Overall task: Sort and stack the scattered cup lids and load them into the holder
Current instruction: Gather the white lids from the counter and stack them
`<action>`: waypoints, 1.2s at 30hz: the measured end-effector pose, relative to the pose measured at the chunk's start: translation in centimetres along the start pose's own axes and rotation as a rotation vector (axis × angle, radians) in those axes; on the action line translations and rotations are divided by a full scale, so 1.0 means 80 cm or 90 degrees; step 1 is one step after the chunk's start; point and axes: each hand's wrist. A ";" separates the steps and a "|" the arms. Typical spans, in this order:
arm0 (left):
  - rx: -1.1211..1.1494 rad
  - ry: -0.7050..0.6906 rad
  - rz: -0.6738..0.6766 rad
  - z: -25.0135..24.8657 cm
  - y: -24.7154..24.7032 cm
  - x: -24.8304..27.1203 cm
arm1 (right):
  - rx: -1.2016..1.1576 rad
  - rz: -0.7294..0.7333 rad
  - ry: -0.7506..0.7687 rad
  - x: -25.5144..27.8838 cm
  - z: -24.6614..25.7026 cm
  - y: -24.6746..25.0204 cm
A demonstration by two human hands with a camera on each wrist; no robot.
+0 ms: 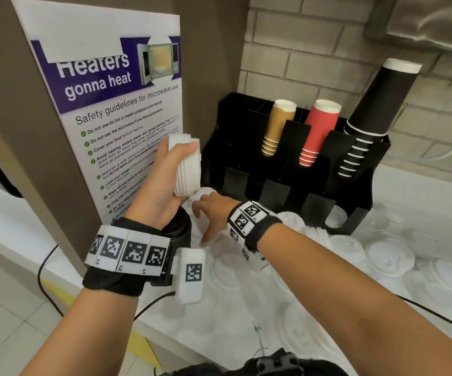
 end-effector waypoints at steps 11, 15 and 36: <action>0.049 -0.012 0.027 0.002 -0.002 -0.007 | -0.362 -0.078 -0.061 0.024 -0.040 0.027; 0.054 -0.006 0.062 0.007 -0.013 -0.004 | -0.737 -0.249 -0.061 0.075 -0.057 0.045; -0.069 0.064 0.211 0.053 -0.065 0.038 | -0.842 -0.442 0.024 0.197 -0.018 0.022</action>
Point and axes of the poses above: each hand's wrist, its own x-axis away from the middle knuckle, its own y-axis out of the back of the hand, z = x × y, and after that the axes turned 2 degrees about y, right-handed
